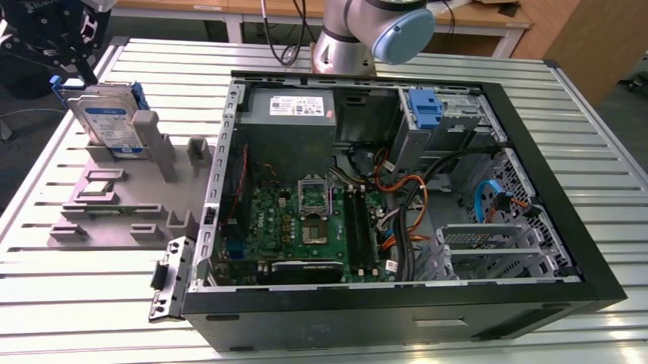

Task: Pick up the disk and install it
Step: 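Pick up the disk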

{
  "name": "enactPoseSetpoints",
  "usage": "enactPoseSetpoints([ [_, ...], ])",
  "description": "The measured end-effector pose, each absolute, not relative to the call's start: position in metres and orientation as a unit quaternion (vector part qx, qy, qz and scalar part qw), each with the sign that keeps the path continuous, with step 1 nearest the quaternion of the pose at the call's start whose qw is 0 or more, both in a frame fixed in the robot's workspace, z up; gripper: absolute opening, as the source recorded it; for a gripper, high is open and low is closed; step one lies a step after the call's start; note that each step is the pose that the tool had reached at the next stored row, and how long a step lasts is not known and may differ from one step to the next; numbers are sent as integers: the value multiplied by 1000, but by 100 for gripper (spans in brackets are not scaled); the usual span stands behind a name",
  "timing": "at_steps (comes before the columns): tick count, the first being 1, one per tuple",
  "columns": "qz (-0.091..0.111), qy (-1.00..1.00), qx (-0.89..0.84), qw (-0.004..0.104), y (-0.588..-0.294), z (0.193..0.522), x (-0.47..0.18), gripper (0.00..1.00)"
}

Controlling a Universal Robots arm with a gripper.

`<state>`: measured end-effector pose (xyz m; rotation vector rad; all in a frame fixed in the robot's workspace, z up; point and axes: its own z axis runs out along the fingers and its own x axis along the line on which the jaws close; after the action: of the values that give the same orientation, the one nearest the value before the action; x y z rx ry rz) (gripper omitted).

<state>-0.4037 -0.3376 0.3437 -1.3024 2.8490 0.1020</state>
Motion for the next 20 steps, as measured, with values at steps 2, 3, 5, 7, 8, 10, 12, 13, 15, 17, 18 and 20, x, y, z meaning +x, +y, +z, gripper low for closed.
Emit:
enactPoseSetpoints([
  [2, 33, 909, -416, 4, -338, 344, -404, 11],
  [3, 33, 909, -416, 4, -338, 344, -404, 11],
  [5, 33, 908, -417, 4, -338, 344, -404, 11],
  [7, 33, 907, -420, 4, -338, 344, -404, 11],
  [8, 33, 906, -421, 3, -338, 344, -404, 11],
  [10, 33, 906, -422, 3, -338, 344, -404, 11],
  [12, 33, 906, -422, 3, -338, 344, -404, 11],
  [13, 33, 906, -422, 3, -338, 344, -404, 11],
  [15, 33, 906, -422, 3, -338, 344, -404, 11],
  [17, 33, 906, -423, 3, -338, 344, -404, 11],
  [18, 33, 906, -423, 3, -338, 344, -404, 11],
  [20, 33, 906, -423, 3, -338, 344, -404, 11],
])
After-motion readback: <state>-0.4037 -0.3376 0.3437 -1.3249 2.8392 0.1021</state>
